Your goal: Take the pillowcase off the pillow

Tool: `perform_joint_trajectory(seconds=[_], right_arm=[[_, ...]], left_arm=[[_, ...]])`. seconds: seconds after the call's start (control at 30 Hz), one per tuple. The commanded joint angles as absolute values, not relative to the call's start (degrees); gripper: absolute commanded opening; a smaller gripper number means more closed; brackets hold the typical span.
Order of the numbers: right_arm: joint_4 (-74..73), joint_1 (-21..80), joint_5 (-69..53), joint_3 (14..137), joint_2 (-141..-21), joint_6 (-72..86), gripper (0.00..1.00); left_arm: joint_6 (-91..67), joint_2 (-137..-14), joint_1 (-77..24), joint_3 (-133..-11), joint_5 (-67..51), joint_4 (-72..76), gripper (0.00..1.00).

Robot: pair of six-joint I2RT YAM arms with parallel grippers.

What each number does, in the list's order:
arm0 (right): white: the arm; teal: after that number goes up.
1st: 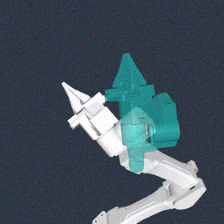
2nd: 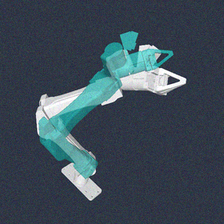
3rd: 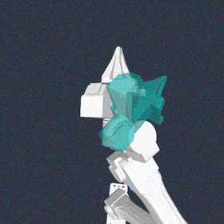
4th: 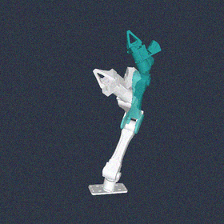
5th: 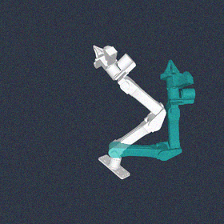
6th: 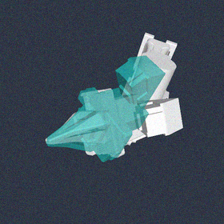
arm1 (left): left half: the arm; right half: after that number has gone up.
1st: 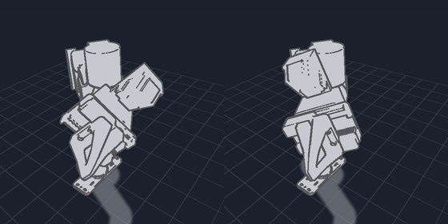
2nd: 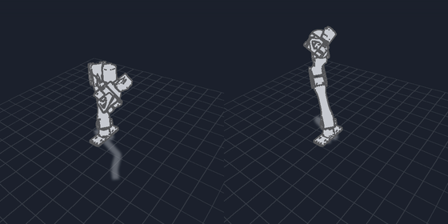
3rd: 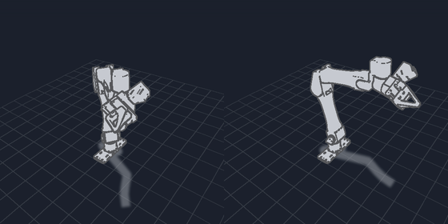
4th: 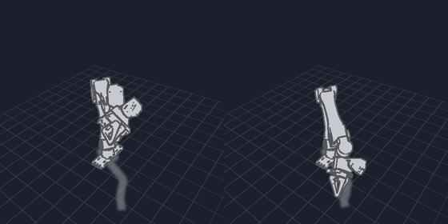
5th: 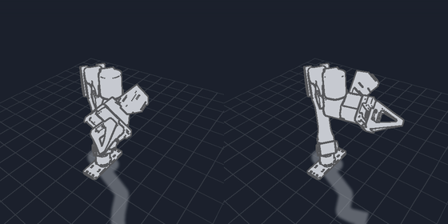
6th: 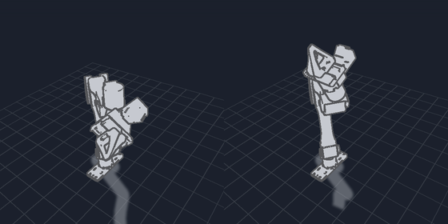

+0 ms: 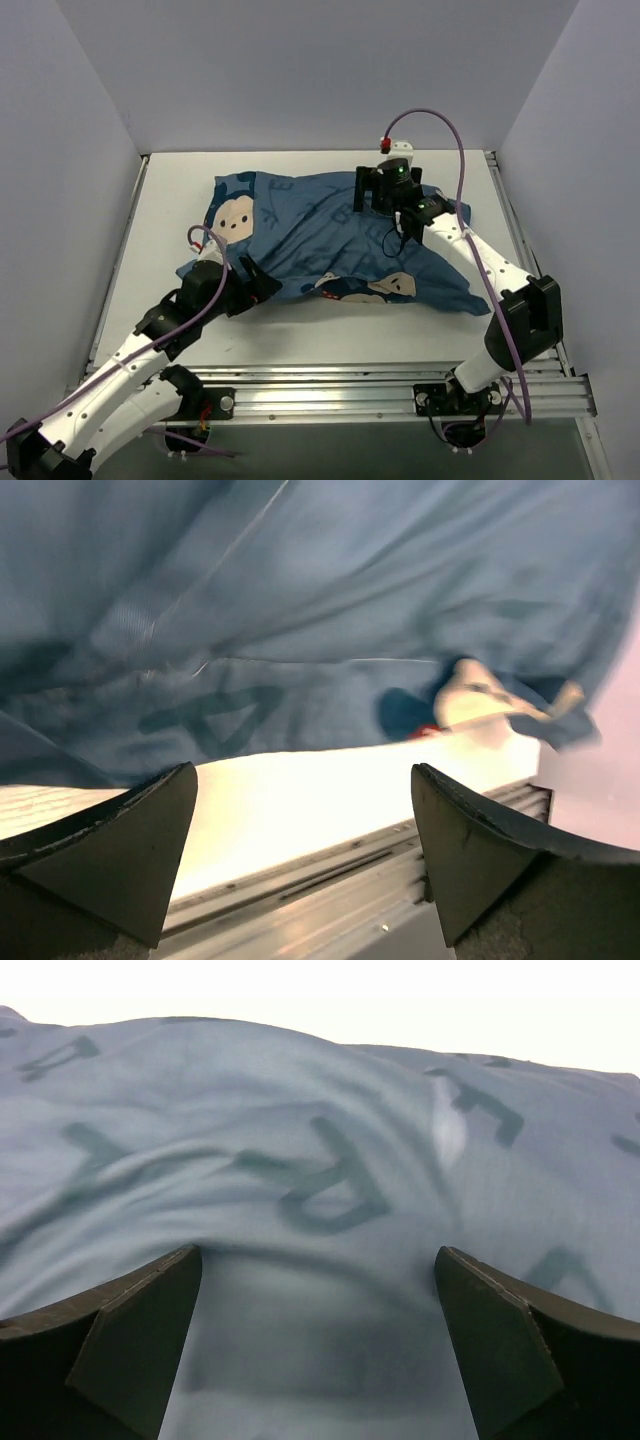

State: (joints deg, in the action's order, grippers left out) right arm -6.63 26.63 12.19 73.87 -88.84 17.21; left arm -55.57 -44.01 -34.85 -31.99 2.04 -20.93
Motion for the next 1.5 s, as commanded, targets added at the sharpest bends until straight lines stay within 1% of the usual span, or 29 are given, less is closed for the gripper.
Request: perform_joint_trajectory(seconds=[0.0,0.03,0.07,0.1,0.13,0.23,0.3,0.37,0.4,0.47,0.53,0.63,0.67,0.77,0.83,0.97,1.0,1.17,1.27,1.33,1.37,1.4,1.47], right_arm=[[-5.54,30.57,12.75,76.56,-86.67,13.89,0.97],[-4.67,32.15,13.27,76.2,-85.44,13.45,0.95],[-4.4,34.08,13.97,75.85,-84.91,13.36,0.95],[-4.13,38.19,14.58,75.33,-84.64,13.36,0.94],[-3.87,40.23,15.11,75.06,-84.46,14.06,0.92],[-1.6,47.79,18.97,72.26,-84.37,15.64,0.89],[-0.53,52.88,23.8,70.23,-85.25,16.34,0.88],[0.97,55.01,26.53,67.68,-86.3,18.7,0.86],[0.97,55.72,26.72,66.54,-86.83,19.94,0.86],[0.62,57.39,26.81,62.42,-87.63,23.79,0.83],[-1.56,59.05,26.72,59.26,-86.93,26.62,0.79],[-4.64,61.34,25.23,50.57,-84.03,32.68,0.75],[-5.44,61.87,24.53,48.97,-82.89,34.17,0.75],[-8.95,63.62,22.68,45.28,-78.5,38.58,0.75],[-12.64,64.07,22.41,45.17,-75.68,39.11,0.74],[-18.27,64.25,23.02,49.73,-73.3,36.83,0.74],[-18.72,64.42,23.38,52.62,-72.87,36.22,0.74],[-14.25,64.69,27.32,61.77,-74.52,30.86,0.75],[-10.99,64.69,30.23,68.53,-79.79,28.05,0.77],[-10.55,64.6,32.86,73.01,-85.5,27.16,0.78],[-10.72,64.69,33.48,77.82,-87.52,26.81,0.79],[-10.29,64.6,33.92,80.05,-91.11,26.2,0.79],[-9.58,64.42,34.8,85.32,-94.46,25.66,0.8]], left_arm=[[-52.4,-40.87,-35.68,-41.55,2.98,-27.4,0.96],[-49.69,-40.61,-35.68,-45.92,5.77,-31.42,0.96],[-48.53,-40.69,-35.51,-48.14,8.24,-33.38,0.96],[-46.17,-41.04,-35.42,-50.17,10.78,-35.05,0.96],[-44.66,-41.48,-35.25,-51.93,15.6,-37.16,0.96],[-40.88,-45.6,-33.05,-57.29,20.03,-38.24,0.96],[-39.21,-49.29,-29.99,-58.71,19.25,-36.75,0.96],[-39.03,-52.81,-27.44,-58.54,15.67,-33.59,0.96],[-39.55,-53.87,-24.99,-57.93,14.25,-32.7,0.96],[-40.16,-56.77,-23.21,-57.48,11.79,-31.12,0.96],[-40.87,-58.53,-22.15,-56.52,11.69,-30.76,0.96],[-40.87,-59.41,-21.62,-55.11,11.69,-30.06,0.96],[-40.78,-59.41,-21.45,-54.93,11.69,-29.88,0.96],[-40.52,-59.76,-21.01,-54.14,11.43,-29.62,0.96],[-40.08,-59.94,-20.66,-53.62,11.16,-29.62,0.96],[-39.73,-60.03,-20.04,-52.39,10.9,-29.97,0.96],[-39.64,-59.94,-19.78,-52.21,10.81,-30.32,0.96],[-39.38,-57.57,-18.81,-50.81,10.55,-31.2,0.96],[-39.02,-56.52,-17.58,-50.1,10.2,-31.9,0.96],[-38.85,-56.16,-16.53,-49.4,8.97,-32.08,0.96],[-38.85,-56.16,-16.35,-49.13,8.36,-32.08,0.96],[-39.02,-56.16,-16.17,-48.87,7.39,-31.91,0.96],[-39.64,-56.25,-16.08,-47.55,6.25,-31.21,0.96]])
